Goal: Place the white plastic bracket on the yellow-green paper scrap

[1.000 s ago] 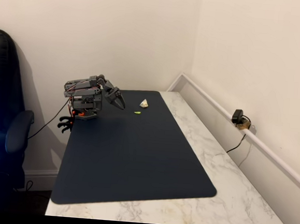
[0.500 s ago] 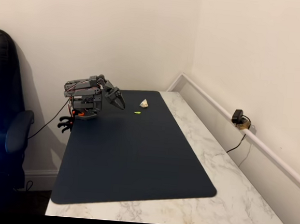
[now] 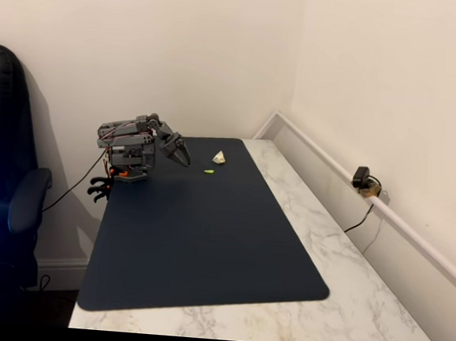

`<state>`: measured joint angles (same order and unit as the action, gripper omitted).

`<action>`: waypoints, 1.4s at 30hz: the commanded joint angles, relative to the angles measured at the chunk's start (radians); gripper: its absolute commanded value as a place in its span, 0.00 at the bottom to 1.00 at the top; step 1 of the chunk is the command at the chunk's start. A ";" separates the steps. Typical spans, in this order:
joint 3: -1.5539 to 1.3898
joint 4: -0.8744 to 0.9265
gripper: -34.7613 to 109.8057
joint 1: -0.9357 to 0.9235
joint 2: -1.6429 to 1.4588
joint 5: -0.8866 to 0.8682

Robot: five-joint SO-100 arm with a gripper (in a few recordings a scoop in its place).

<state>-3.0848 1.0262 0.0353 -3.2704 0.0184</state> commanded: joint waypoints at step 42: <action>1.051 0.239 0.24 -0.296 1.183 -0.360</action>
<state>-2.1813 1.2011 -0.2010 -2.1261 -0.2838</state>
